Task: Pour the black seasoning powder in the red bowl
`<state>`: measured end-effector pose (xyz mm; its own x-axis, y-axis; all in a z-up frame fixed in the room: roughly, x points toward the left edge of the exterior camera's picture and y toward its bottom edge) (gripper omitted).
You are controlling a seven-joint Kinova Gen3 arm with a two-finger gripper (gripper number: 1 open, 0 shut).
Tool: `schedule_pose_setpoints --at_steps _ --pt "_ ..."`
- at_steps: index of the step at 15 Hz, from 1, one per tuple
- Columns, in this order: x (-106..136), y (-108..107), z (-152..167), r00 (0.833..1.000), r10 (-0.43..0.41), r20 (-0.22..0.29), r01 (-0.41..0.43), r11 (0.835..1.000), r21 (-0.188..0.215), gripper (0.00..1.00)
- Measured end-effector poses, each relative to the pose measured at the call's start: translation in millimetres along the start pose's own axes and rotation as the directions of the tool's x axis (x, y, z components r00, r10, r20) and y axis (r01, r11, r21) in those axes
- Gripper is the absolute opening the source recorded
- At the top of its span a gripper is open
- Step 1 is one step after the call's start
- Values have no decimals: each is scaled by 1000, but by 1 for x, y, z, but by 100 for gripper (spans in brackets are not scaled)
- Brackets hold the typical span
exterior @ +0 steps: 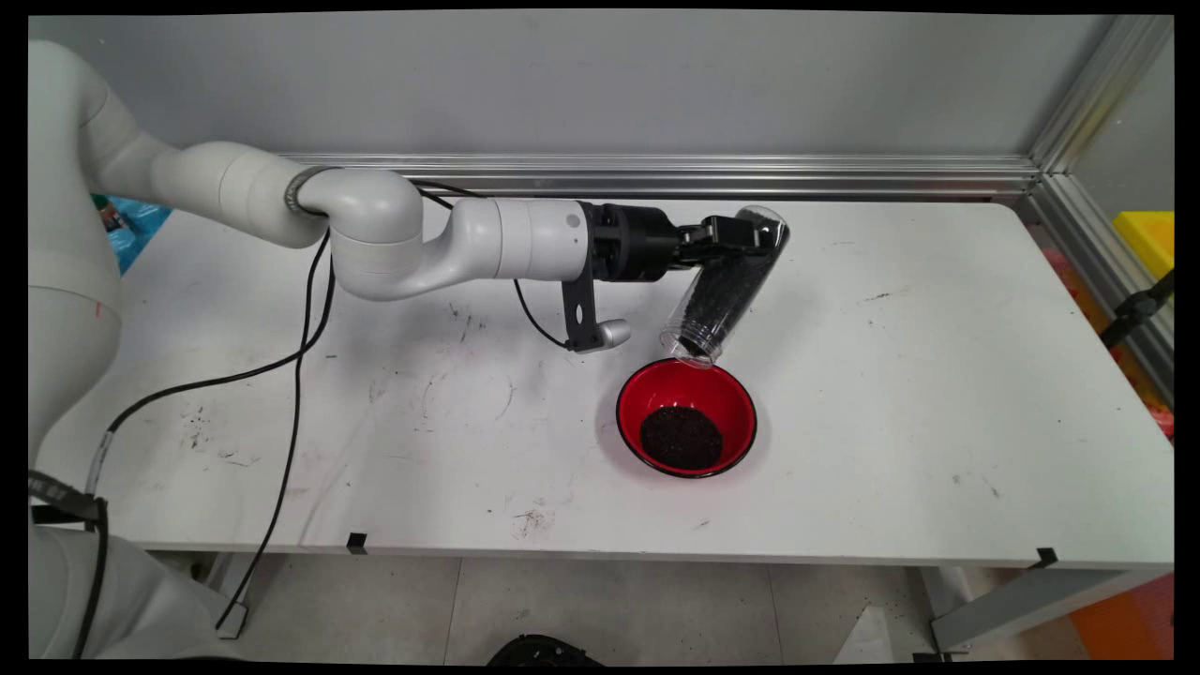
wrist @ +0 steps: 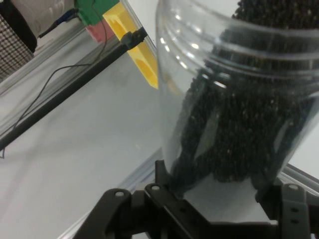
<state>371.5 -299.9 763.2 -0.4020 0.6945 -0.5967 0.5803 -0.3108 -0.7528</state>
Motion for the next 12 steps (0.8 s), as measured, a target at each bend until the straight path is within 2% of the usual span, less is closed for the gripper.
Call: schedule_pose_setpoints --at_steps 12 --pt "9 7 4 997 74 6 -74 997 32 0"
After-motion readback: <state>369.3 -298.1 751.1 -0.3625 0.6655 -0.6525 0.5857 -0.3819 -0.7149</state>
